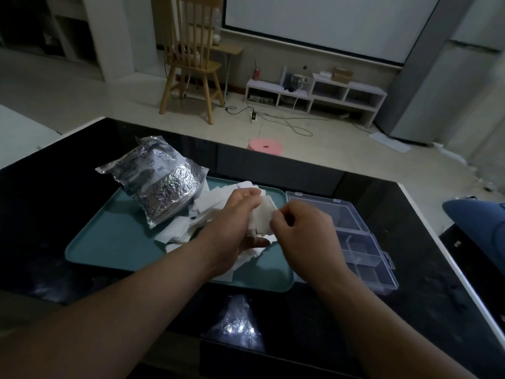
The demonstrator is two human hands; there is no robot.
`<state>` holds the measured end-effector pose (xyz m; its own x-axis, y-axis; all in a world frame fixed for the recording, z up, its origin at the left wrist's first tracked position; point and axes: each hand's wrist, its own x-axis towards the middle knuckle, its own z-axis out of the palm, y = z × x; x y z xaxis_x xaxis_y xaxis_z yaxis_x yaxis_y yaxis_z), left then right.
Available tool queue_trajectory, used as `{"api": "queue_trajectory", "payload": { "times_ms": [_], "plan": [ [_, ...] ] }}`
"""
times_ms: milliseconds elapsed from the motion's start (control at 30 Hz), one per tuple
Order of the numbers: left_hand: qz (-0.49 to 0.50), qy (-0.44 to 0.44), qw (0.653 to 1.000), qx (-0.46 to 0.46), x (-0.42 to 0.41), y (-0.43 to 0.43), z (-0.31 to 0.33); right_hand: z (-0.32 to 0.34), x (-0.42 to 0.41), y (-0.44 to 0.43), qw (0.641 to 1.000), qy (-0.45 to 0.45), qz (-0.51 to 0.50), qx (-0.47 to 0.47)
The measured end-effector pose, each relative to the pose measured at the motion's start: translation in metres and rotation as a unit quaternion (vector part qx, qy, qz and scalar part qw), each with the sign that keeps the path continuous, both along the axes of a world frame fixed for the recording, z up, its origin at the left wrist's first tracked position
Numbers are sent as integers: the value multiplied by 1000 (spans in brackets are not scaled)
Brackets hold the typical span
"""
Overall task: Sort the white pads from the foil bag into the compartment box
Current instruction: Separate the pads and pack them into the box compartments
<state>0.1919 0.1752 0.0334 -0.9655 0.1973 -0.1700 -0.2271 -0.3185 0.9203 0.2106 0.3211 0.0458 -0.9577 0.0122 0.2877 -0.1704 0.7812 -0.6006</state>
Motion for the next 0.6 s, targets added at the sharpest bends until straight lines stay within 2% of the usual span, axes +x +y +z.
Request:
{"api": "queue_trajectory", "payload": {
  "times_ms": [133, 233, 333, 467, 600],
  "plan": [
    [-19, 0, 999, 28, 2, 4, 1, 0, 4, -5, 997, 16, 69, 32],
    [-28, -49, 995, 78, -1, -4, 4, 1, 4, 1, 991, 33, 125, 39],
    [-88, -93, 986, 108, -1, -11, 5, 1, 1, 12, 982, 14, 170, 76],
    [-157, -91, 978, 107, 2, -15, 4, 8, 2, 18, 975, -60, 208, -40],
    [-170, -78, 977, 102, 3, -17, 3, 16, 6, 22, 966, -97, 229, -76]
  ]
}}
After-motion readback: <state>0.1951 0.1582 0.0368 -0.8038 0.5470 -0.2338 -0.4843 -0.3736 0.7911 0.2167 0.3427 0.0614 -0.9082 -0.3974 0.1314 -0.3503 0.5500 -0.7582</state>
